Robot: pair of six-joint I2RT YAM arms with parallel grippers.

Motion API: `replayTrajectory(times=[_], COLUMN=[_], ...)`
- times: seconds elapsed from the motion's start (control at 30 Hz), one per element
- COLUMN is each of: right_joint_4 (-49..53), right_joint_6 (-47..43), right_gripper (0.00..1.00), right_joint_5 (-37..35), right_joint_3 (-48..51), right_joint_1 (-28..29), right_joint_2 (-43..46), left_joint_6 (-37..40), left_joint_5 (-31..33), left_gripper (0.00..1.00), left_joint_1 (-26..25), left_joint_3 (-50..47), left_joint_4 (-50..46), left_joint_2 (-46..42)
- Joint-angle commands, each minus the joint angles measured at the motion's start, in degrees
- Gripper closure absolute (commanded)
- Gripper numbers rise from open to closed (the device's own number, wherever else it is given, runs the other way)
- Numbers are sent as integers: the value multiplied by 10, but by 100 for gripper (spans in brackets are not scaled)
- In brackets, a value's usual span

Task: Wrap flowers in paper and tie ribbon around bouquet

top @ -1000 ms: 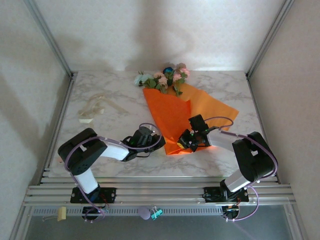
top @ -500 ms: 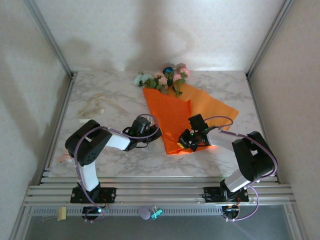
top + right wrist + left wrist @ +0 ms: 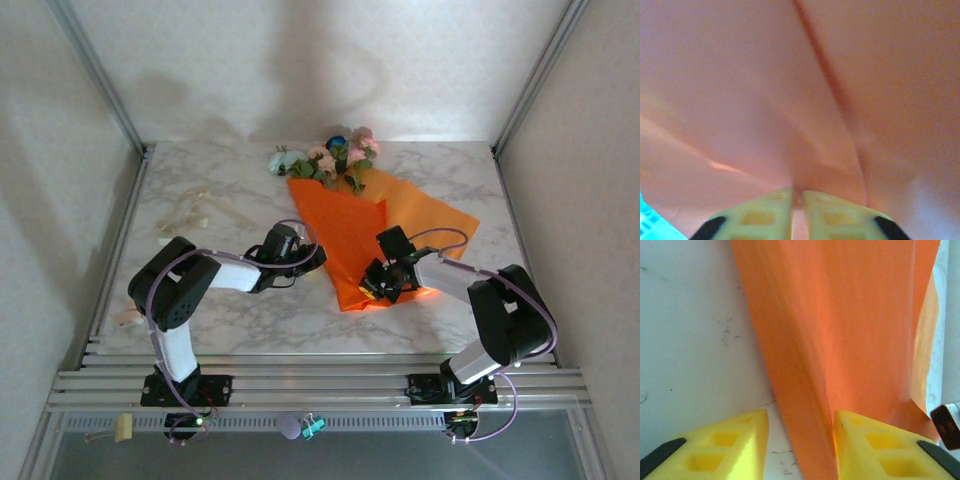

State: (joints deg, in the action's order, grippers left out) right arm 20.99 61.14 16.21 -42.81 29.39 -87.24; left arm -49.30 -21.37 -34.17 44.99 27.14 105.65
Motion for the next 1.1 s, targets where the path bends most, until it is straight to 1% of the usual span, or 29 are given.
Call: replayTrajectory(times=[0.0,0.1,0.13,0.23,0.33,0.53,0.6,0.7,0.73,0.8,0.93,1.07], right_joint_4=[139,141,141,140,136,128,121,113,109,107,100,103], right_joint_6=[-32,-37,-37,-42,-49,-56,-55,-54,-53,-50,-45,-46], right_gripper=[78,73,73,73,73,76,77,78,78,78,79,80], right_joint_5=[-73,-70,-70,-76,-75,-64,-58,-52,-50,-49,-48,-51], right_joint_3=[-10,-18,-17,-21,-28,-24,-20,-17,-14,-10,2,9], right_joint_1=[10,18,18,14,10,5,3,2,2,1,-1,-3], right_joint_2=[26,32,30,22,21,17,14,5,3,1,6,11], left_joint_6=[5,-12,-20,-51,-72,-127,-142,-167,-175,-190,-218,-231], left_joint_5=[22,22,24,28,40,46,41,22,21,24,23,28], left_gripper=[57,54,52,50,49,49,49,51,51,52,57,63], left_joint_1=[-10,-27,-32,-55,-86,-149,-167,-188,-196,-211,-233,-245], left_joint_3=[-3,-23,-30,-39,-28,-21,-25,-31,-34,-44,-56,-53], left_joint_4=[-59,-49,-42,-30,-60,-111,-104,-80,-77,-44,8,8], left_joint_2=[-26,-43,-50,-66,-82,-104,-105,-91,-87,-82,-63,-47])
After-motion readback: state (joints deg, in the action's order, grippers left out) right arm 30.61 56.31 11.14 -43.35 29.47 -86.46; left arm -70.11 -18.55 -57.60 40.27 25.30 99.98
